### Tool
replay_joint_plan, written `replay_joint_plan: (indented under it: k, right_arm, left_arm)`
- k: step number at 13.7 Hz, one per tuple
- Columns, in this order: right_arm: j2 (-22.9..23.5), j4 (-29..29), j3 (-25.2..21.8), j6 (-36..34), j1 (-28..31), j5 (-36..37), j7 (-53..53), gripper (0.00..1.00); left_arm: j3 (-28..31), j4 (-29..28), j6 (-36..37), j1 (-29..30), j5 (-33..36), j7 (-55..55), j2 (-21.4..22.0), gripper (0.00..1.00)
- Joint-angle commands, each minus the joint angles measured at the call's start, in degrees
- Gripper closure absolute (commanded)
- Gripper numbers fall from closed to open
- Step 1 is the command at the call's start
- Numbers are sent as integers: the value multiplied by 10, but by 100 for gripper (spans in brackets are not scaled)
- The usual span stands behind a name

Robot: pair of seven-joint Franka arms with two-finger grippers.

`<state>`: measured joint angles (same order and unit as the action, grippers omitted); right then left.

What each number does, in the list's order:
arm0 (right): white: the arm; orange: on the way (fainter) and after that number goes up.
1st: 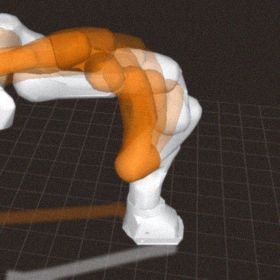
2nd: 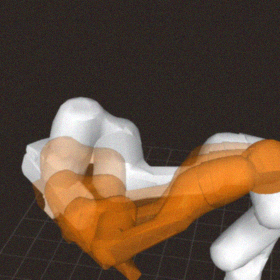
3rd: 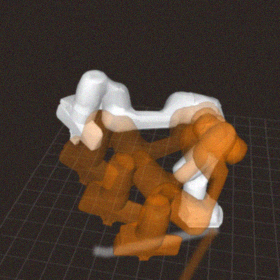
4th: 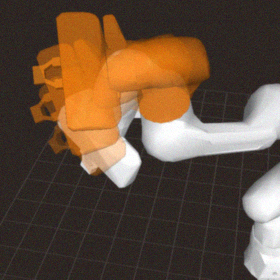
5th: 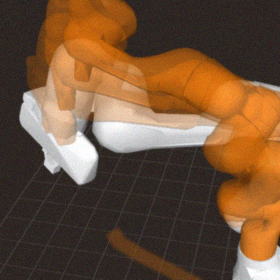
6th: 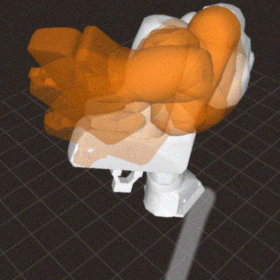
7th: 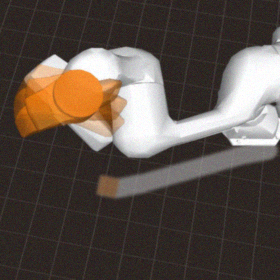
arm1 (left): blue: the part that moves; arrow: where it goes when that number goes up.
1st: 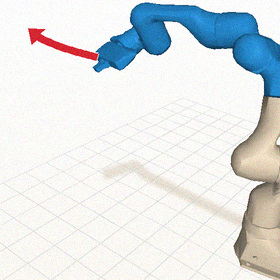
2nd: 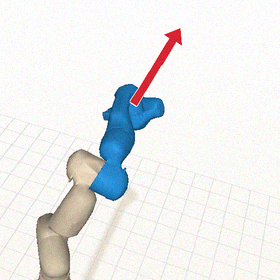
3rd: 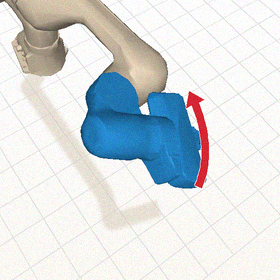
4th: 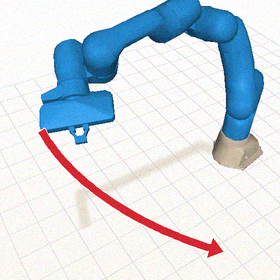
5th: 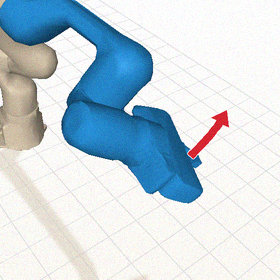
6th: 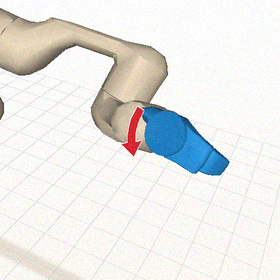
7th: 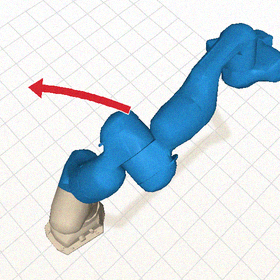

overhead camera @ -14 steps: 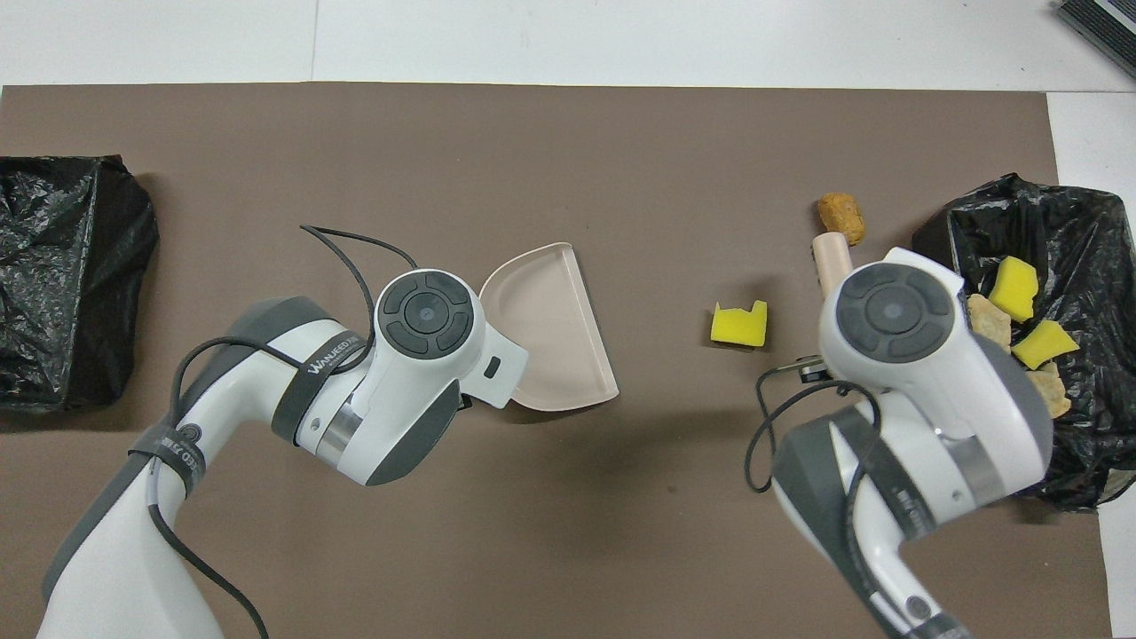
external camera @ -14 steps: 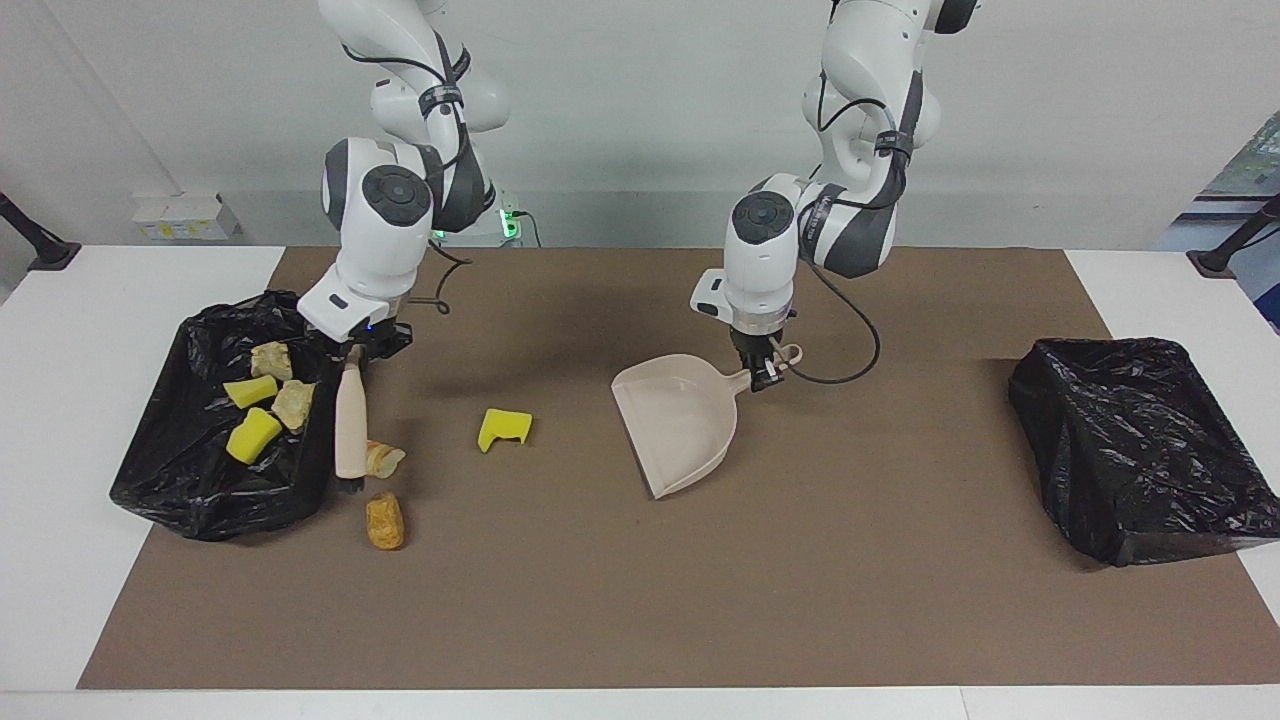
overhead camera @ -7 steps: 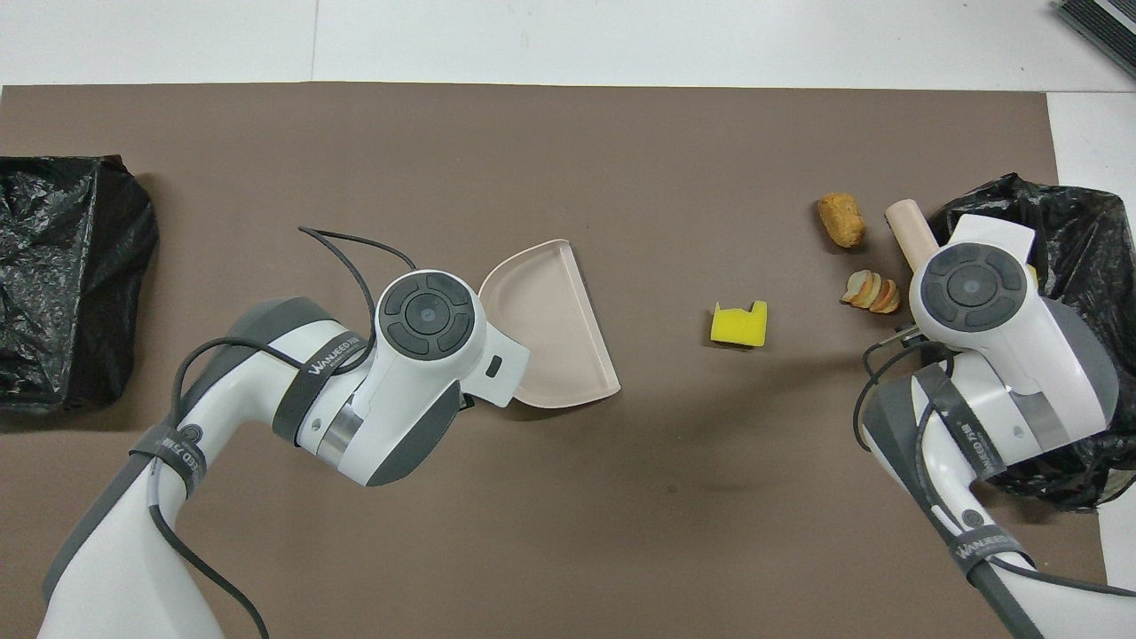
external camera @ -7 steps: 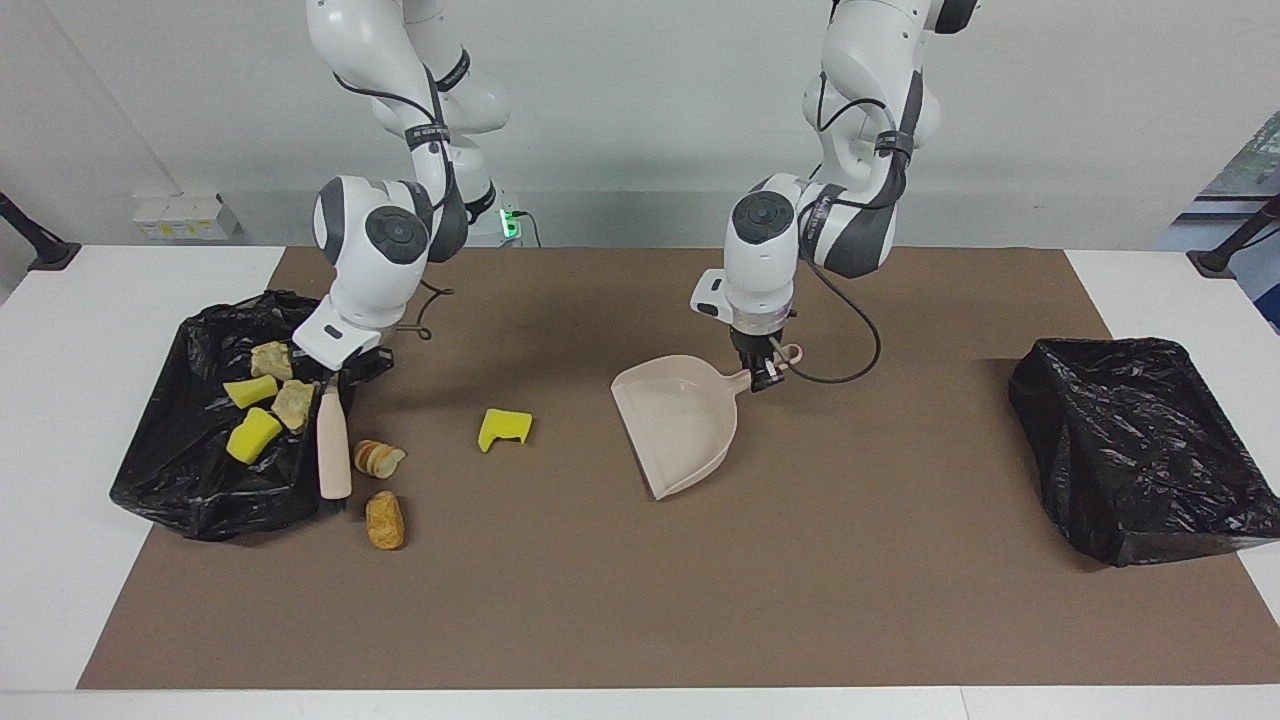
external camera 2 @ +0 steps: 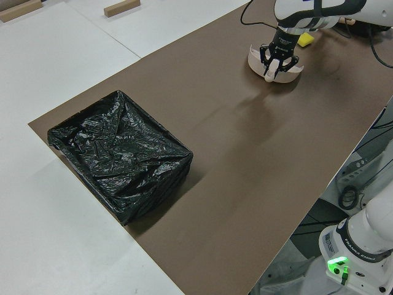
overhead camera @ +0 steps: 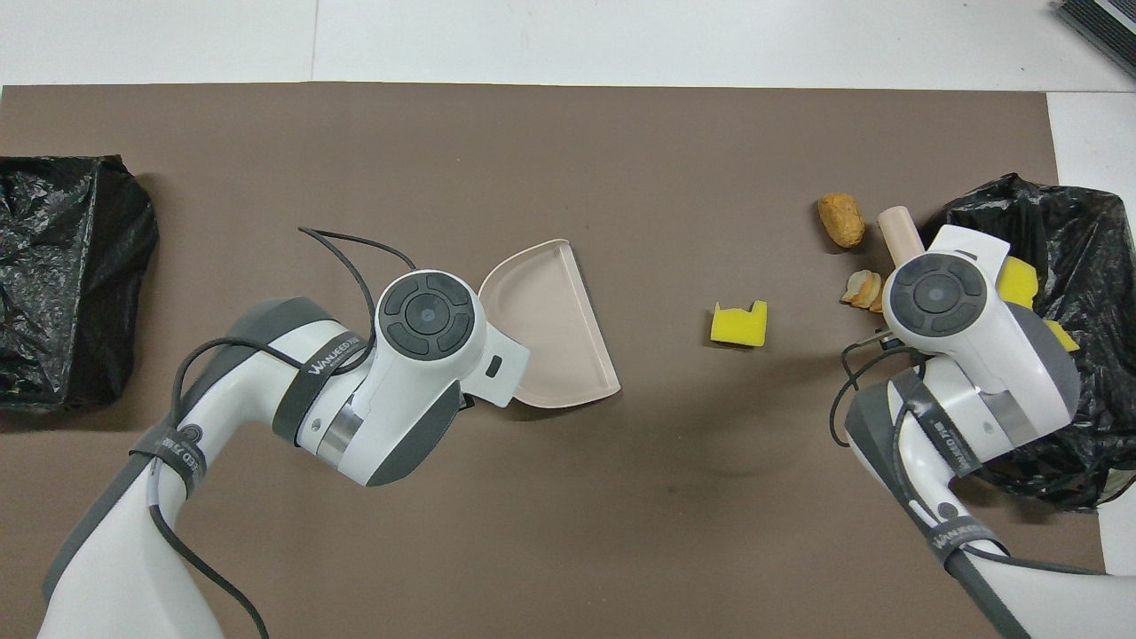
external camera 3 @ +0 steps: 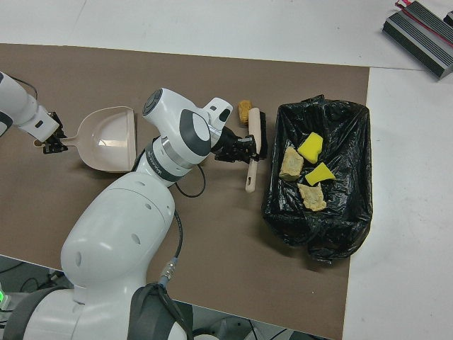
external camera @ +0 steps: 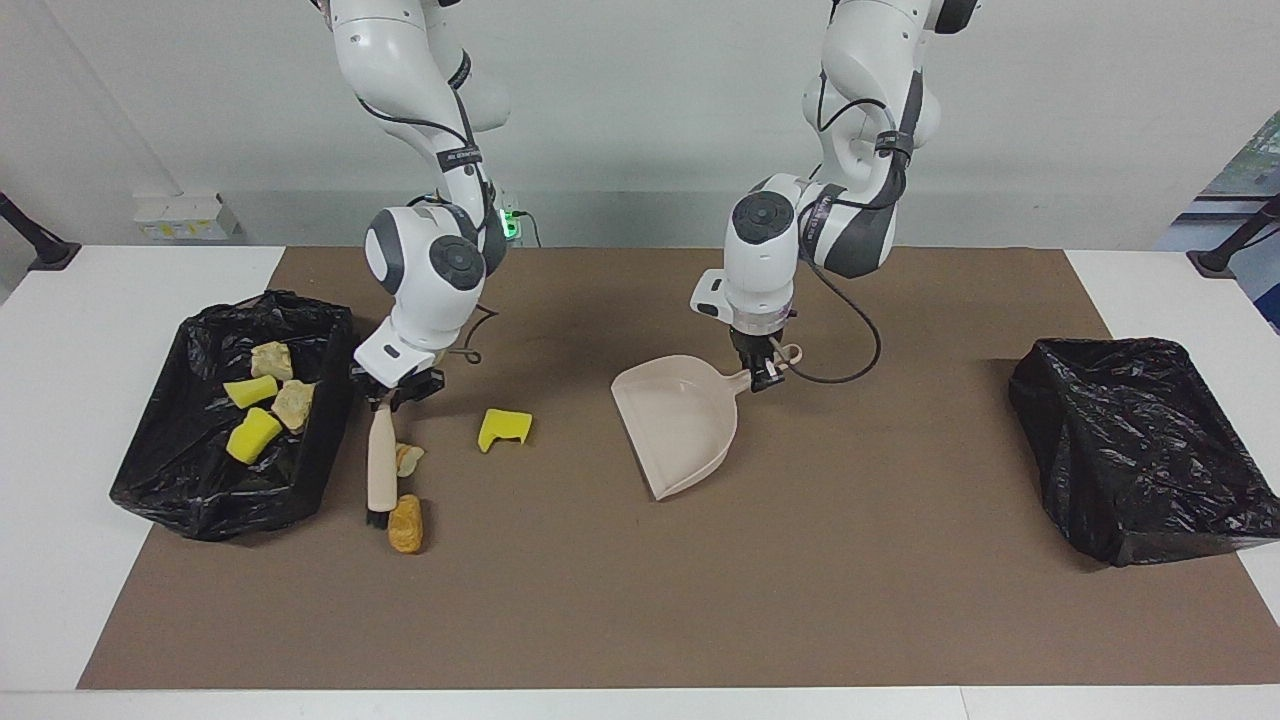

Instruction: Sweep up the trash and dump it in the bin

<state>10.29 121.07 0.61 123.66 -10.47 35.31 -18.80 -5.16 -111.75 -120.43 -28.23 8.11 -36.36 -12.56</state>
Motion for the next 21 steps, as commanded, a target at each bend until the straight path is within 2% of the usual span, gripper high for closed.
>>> replay_joint_plan:
  k: [1,6,8,10,13,16,17,19,21]
  right_arm:
    - [4,-13,4,4,-45,-84,-5,100]
    - [4,-21,6,4,-114,-224,-6,100]
    - [8,-38,6,5,-138,-302,-29,100]
    - [12,-47,6,8,-150,-337,-67,100]
    - [24,-84,6,18,-179,-451,-100,100]
    - [33,-151,6,7,-199,-574,-100,100]
    - [25,-155,6,2,-193,-586,-100,100]
    - [10,-158,-3,-52,-184,-574,-100,100]
    - [6,-160,-7,-94,-158,-488,-99,100]
  left_arm:
    - [6,-19,-11,-6,8,16,16,100]
    - [6,-20,8,-6,8,16,20,100]
    - [6,-21,9,-6,8,16,20,100]
    - [6,-28,9,-7,8,17,23,100]
    - [6,-65,6,-15,8,28,46,100]
    - [6,-67,5,-15,8,29,46,100]
    - [6,-67,3,-14,8,29,46,100]
    - [6,-67,10,-15,8,27,46,100]
    - [5,-67,22,-17,9,23,50,100]
